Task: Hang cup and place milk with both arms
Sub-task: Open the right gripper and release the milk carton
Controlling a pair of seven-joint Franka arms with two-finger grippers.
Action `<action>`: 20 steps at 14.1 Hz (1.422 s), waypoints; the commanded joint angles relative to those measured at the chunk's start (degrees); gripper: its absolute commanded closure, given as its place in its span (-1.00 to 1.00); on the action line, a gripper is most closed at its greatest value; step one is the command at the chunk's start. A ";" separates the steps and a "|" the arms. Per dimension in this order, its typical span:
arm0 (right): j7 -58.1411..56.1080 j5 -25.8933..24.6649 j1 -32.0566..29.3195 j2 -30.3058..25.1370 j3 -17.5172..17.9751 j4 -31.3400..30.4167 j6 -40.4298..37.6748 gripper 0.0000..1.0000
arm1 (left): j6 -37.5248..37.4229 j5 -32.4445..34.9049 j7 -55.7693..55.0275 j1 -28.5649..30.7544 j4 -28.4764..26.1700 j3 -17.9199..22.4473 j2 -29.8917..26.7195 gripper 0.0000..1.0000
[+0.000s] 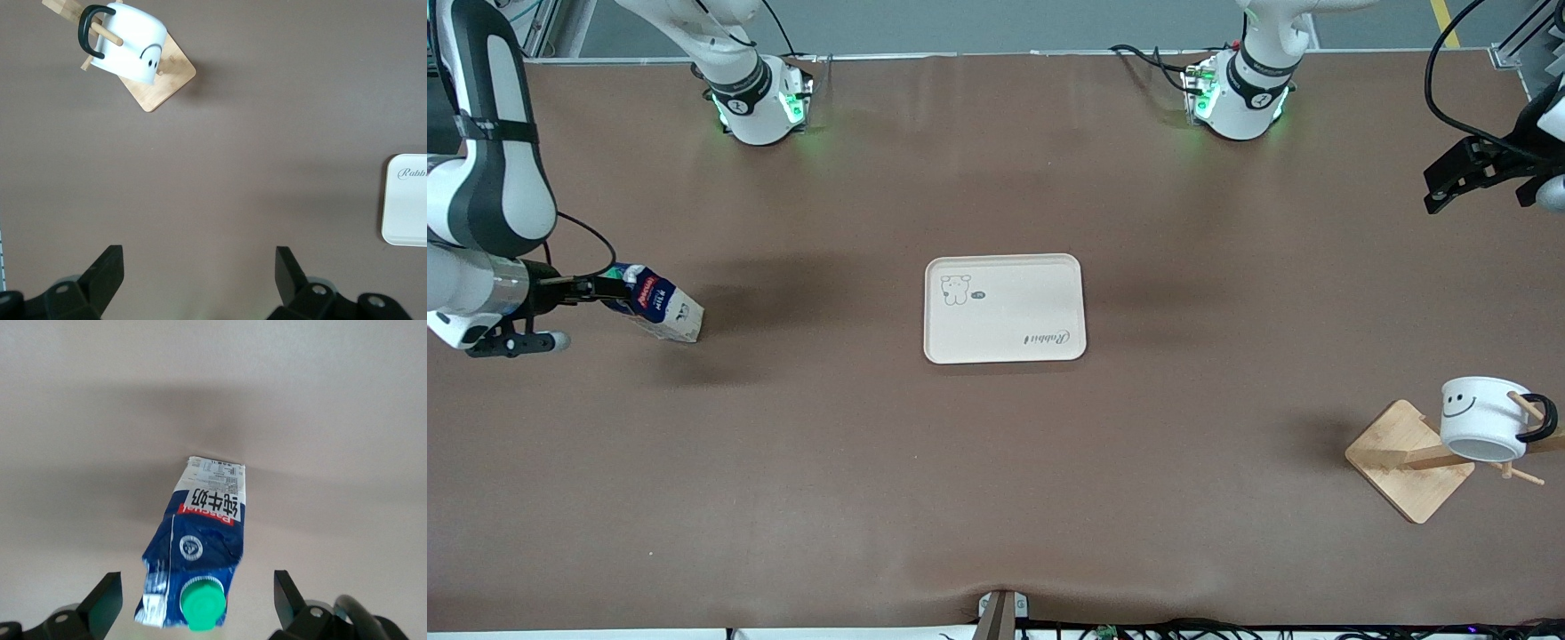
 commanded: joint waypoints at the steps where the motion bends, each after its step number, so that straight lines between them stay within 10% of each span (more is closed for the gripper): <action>1: -0.23 -0.28 0.78 0.42 0.39 5.23 -4.18 -1.00 | 0.62 -1.12 0.95 0.09 -0.73 0.27 -0.56 -1.00; 20: 0.73 -0.98 7.90 3.15 0.21 28.88 -19.84 -1.00 | -1.31 -1.82 0.25 -0.17 -1.00 -0.26 -0.99 -1.00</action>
